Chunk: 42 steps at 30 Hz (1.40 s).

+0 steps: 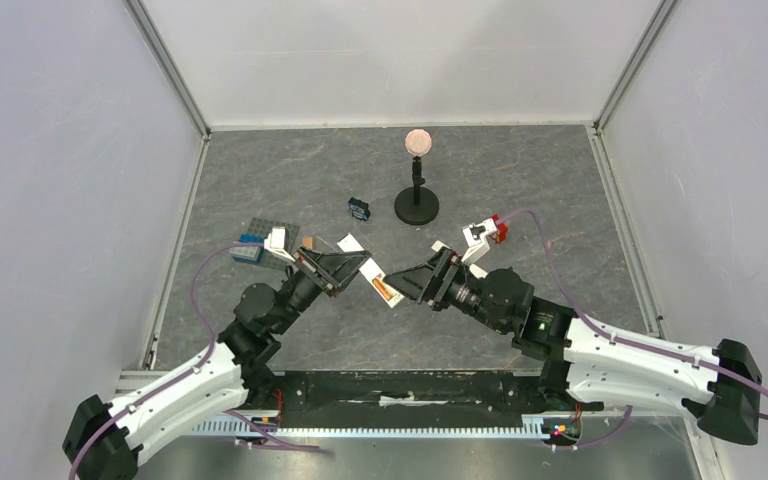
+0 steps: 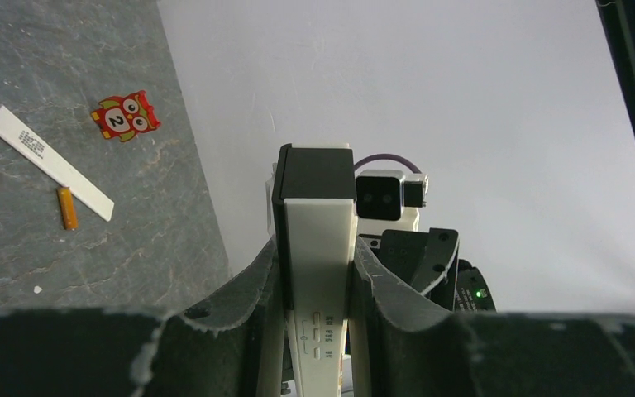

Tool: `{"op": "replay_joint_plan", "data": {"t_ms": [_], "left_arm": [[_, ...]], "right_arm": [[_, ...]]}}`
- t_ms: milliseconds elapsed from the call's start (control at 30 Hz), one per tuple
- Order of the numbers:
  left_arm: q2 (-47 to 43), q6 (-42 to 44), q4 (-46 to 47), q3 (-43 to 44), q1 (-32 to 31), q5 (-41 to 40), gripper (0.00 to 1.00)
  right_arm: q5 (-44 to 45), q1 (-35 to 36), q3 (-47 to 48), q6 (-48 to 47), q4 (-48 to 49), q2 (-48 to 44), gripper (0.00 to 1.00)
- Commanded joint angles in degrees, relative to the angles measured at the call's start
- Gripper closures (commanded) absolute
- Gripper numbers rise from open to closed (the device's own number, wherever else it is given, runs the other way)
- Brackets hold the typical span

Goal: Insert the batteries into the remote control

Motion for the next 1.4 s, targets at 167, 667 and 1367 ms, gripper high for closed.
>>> {"op": "replay_joint_plan", "data": {"t_ms": [167,667,1367], "left_arm": [[-1.56,3.01,-0.71,0.41,-0.07,1.14,0.98],[-2.58,1.68,-1.55,-0.27,-0.01,2.48,0.98],[-3.46,15.03,-20.85,-2.75,-0.07,-2.08,0.98]], "right_arm": [[-8.79,-2.22,2.55,-5.86,-4.44,0.71,0.32],[-13.42,-2.22,0.3,-7.52,-4.78,1.1,0.67],[11.47,-18.23,6.45,-29.83,-39.98,5.08,0.29]]}}
